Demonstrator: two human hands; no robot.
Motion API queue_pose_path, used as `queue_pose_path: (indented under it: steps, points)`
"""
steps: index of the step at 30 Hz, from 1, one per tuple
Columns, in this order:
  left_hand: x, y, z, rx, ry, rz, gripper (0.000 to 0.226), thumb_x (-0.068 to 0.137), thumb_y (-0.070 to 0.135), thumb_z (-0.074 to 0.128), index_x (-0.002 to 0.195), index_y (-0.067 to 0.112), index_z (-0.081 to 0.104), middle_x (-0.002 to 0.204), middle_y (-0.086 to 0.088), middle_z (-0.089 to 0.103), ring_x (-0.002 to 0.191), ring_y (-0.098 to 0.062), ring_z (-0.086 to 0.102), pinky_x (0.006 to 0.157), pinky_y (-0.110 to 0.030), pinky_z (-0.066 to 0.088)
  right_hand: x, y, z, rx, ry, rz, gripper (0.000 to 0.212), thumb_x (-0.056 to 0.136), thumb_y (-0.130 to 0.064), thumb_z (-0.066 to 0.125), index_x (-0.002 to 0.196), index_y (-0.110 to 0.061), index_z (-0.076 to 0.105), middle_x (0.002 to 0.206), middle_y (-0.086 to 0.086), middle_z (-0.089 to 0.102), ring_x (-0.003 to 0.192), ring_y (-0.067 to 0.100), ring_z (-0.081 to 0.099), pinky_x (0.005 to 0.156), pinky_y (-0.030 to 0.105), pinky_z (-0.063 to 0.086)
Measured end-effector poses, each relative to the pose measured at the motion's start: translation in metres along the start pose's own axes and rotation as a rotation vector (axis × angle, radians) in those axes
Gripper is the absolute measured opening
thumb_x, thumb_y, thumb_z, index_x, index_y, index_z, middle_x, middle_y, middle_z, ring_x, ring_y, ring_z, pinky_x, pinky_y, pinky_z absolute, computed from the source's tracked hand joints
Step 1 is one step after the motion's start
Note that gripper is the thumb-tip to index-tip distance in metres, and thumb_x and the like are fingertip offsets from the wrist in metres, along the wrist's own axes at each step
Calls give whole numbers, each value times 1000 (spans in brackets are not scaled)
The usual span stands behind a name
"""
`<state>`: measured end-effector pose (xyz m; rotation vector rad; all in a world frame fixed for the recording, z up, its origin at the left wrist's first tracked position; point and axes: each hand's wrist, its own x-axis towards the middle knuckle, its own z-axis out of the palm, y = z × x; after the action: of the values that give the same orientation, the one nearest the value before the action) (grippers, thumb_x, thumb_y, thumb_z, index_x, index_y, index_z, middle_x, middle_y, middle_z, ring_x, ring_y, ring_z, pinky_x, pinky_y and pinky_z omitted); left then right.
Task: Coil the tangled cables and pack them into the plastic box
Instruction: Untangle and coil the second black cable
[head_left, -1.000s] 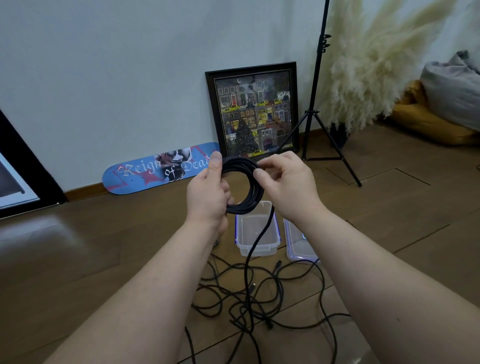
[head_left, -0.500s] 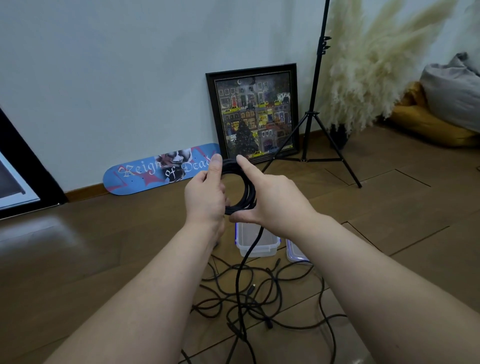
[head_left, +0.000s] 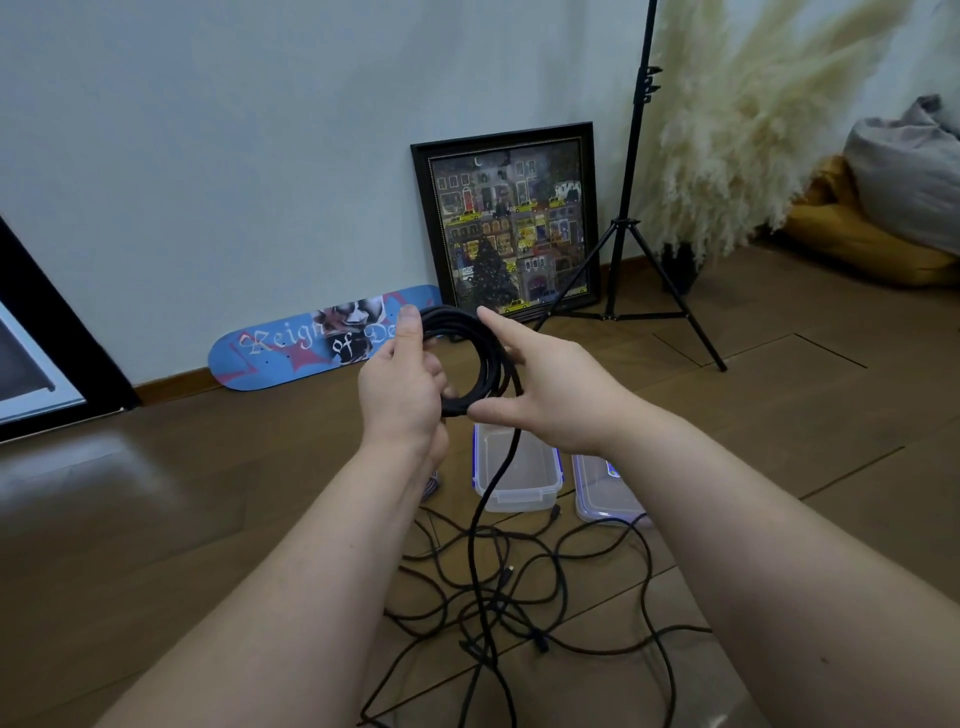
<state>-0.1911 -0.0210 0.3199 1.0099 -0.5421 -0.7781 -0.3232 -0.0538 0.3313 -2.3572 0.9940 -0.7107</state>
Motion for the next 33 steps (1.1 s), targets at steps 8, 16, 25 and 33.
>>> queue_pose_path:
  steps: [8,16,25,33]
  points:
    - [-2,3,1,-22,-1,21,34,102,37,47,78,14,51,41,12,25,37,-5,21,42,-21,25,-8,-3,4,-6,141,26,34,93,-28,62,126,-21,62,95,-6,67,77,10,61,79,34,52]
    - [-6,-2,3,129,-117,149,26,103,36,45,105,10,53,44,13,28,41,-6,23,46,-22,27,7,-2,13,-332,299,173,43,105,-38,33,95,-14,67,83,5,66,82,28,60,65,32,38]
    - [-8,-7,6,141,-137,165,27,101,35,48,96,9,50,43,12,30,41,-5,24,46,-24,24,17,6,28,59,302,288,43,101,-35,43,76,-8,63,72,12,68,73,33,67,72,42,55]
    - [-12,-9,7,134,-195,150,38,98,42,46,106,5,53,46,13,30,45,-6,25,51,-26,25,14,7,28,208,412,335,46,98,-33,50,63,-4,61,61,15,66,66,33,67,69,45,56]
